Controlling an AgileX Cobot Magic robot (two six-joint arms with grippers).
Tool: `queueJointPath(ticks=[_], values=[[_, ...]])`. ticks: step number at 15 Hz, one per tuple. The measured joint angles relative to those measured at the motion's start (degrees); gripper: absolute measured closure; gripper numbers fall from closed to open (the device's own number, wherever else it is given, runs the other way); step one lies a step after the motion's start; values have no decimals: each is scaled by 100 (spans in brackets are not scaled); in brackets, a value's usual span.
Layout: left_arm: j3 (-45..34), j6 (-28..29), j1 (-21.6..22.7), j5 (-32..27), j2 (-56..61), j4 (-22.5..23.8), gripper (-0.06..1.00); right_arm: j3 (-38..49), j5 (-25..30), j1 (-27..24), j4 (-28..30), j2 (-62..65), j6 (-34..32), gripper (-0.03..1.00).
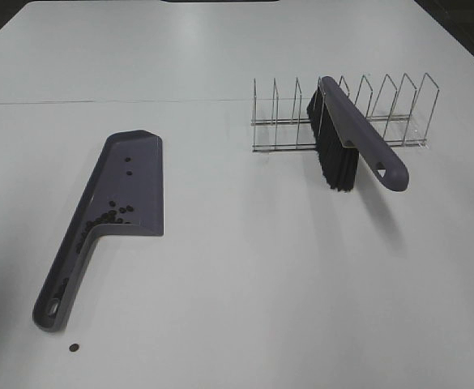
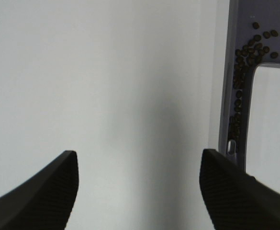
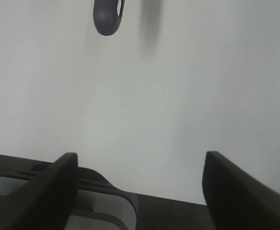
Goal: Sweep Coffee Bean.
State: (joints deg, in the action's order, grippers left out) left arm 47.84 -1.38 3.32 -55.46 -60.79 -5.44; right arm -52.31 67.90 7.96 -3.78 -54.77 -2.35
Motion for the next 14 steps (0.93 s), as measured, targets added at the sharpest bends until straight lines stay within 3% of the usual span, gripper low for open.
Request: queueJointPath(ticks=[5, 8, 14], values=[[-894, 97, -11, -86, 1925, 6, 29, 1278, -418, 0, -29, 1811, 69, 34], [-1421, 212, -258, -132, 2871, 63, 29, 1833, -710, 0, -29, 2756, 235, 34], [-1627, 390, -275, -390, 4750, 246, 29, 2487, -1060, 0, -29, 4314, 395, 34]])
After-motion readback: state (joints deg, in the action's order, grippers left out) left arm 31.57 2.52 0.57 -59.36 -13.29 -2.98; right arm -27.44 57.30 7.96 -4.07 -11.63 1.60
